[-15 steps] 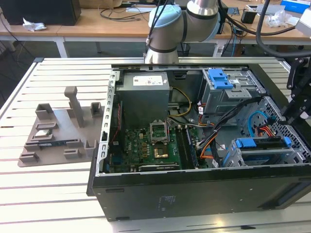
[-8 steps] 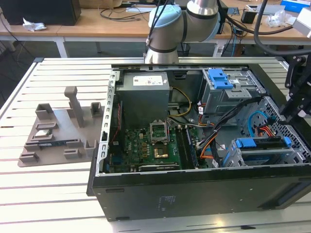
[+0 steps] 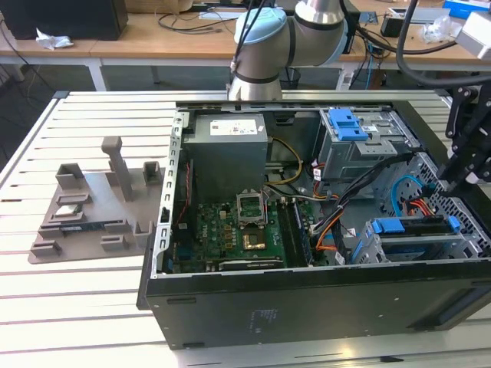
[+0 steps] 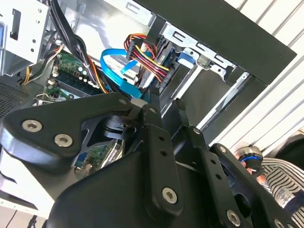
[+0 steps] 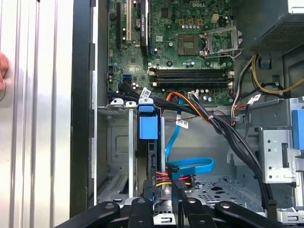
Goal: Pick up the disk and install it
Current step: 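Insert the second disk wire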
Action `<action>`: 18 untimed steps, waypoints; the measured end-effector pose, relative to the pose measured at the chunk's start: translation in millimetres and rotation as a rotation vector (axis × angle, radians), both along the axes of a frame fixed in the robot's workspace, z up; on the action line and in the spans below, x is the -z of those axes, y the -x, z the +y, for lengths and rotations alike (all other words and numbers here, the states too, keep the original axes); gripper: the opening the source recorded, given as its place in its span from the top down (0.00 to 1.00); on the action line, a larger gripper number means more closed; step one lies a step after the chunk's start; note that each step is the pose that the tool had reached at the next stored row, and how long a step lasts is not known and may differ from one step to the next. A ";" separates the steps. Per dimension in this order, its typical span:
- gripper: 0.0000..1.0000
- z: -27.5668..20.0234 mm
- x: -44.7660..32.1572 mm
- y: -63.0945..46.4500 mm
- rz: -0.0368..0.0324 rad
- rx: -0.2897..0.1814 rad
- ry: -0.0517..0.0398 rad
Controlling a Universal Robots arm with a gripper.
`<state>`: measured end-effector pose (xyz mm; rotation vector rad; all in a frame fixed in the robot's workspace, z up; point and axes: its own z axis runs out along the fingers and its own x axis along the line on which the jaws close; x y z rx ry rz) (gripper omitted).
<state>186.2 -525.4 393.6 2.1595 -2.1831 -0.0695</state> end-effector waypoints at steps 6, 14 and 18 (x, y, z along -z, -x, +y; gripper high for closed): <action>0.70 3.9 6.1 5.7 0.0001 0.000 -0.0001; 0.70 9.0 19.1 10.7 0.0000 0.000 0.0001; 0.84 9.0 19.3 10.7 0.0000 0.000 0.0000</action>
